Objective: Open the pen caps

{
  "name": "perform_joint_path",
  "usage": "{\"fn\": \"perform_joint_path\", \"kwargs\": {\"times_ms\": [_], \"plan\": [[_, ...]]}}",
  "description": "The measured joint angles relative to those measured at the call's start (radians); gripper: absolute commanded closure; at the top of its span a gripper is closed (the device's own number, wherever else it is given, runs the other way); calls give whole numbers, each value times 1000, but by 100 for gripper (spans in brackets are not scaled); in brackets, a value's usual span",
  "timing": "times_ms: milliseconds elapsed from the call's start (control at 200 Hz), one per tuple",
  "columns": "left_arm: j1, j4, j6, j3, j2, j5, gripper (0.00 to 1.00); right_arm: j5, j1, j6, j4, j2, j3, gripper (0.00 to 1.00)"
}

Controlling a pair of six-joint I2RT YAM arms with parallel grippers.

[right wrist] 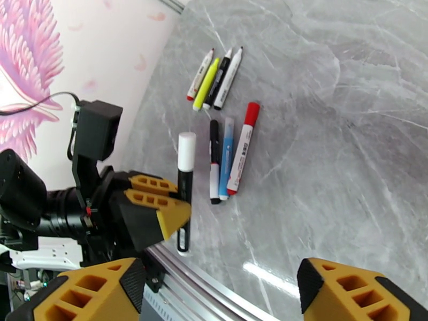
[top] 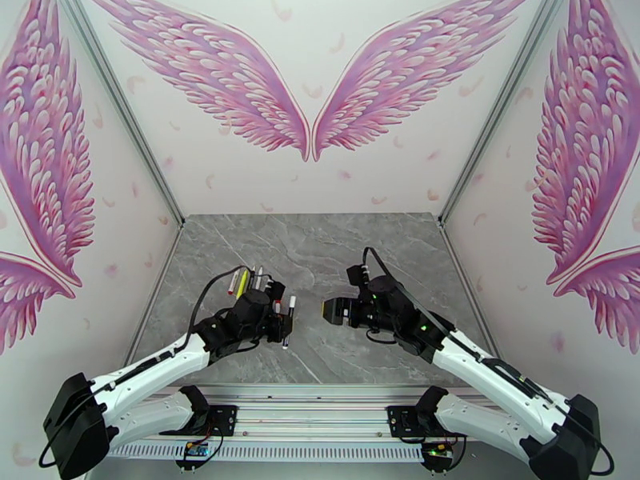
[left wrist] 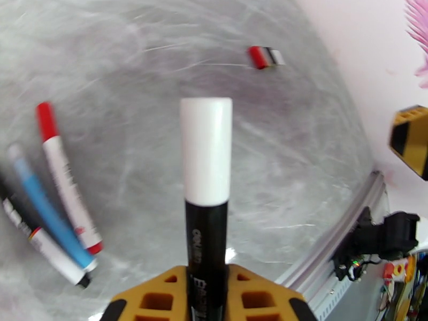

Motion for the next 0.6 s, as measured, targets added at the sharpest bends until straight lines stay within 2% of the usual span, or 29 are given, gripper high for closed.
{"fn": "perform_joint_path", "kwargs": {"times_ms": [330, 600], "plan": [[-47, 200, 45, 74, 117, 167, 81, -23, -12, 11, 42, 5, 2, 36], [-73, 240, 82, 101, 152, 215, 81, -34, -20, 11, 43, 28, 18, 40]]}}
